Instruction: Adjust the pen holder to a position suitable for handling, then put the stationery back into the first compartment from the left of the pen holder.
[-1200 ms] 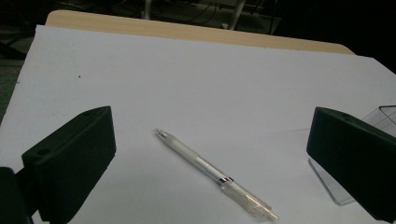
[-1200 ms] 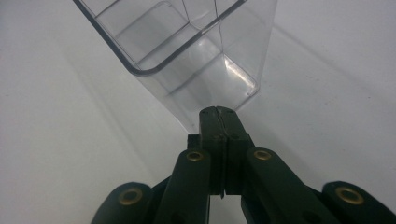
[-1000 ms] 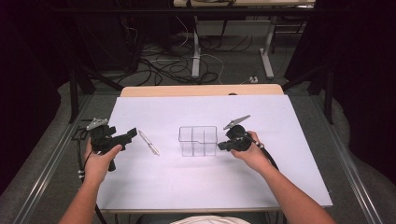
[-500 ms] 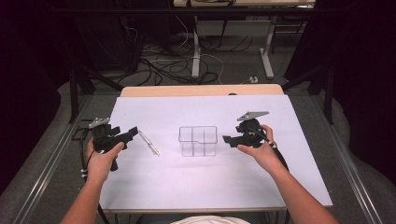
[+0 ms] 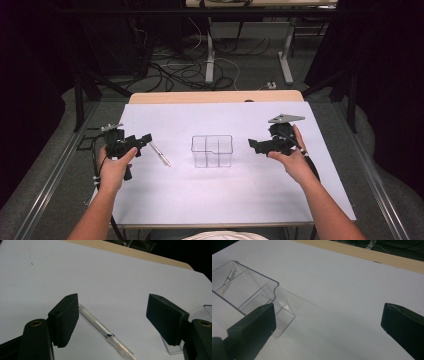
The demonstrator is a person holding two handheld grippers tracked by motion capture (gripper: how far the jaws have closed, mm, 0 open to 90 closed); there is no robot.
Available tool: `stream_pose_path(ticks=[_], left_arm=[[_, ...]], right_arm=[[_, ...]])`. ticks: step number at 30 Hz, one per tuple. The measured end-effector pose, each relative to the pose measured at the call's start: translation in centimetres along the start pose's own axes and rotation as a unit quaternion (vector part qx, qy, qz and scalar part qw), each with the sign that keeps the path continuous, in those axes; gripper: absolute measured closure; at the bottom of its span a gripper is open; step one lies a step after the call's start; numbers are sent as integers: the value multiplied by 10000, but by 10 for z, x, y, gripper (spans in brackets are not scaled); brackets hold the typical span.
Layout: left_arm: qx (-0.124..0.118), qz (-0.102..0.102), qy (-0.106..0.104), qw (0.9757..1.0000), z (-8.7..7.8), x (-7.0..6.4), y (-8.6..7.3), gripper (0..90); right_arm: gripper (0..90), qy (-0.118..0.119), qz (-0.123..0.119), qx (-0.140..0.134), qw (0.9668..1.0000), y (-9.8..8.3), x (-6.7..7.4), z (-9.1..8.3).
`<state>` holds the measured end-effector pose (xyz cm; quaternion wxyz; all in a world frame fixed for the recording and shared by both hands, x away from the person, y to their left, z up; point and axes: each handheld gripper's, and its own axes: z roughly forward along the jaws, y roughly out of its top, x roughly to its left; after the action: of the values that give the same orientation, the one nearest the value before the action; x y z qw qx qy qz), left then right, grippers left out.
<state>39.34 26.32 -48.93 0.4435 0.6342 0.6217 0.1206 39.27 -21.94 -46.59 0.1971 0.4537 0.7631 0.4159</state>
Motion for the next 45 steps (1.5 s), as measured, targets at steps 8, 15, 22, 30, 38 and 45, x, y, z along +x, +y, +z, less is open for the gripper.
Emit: stream_pose_path(ticks=[8,15,22,30,38,45], left_arm=[[167,-349,33,9992,8,-6,0,335],[451,-795,-13,9958,9,-3,5,383],[777,-1283,32,9887,14,-2,8,455],[1002,-1662,36,9810,21,9,8,504],[1323,-1962,89,9716,34,15,4,533],[1300,-2273,206,9649,43,19,5,596]], right_arm=[[0,-182,151,108,9997,-3,-15,-7],[0,-329,347,127,9988,-5,-22,-9],[0,-417,369,96,9984,-6,-22,-8],[0,-436,417,34,9982,-6,-23,-8],[0,-356,488,-18,9982,-6,-26,-10],[0,-353,634,-14,9974,-7,-31,-11]])
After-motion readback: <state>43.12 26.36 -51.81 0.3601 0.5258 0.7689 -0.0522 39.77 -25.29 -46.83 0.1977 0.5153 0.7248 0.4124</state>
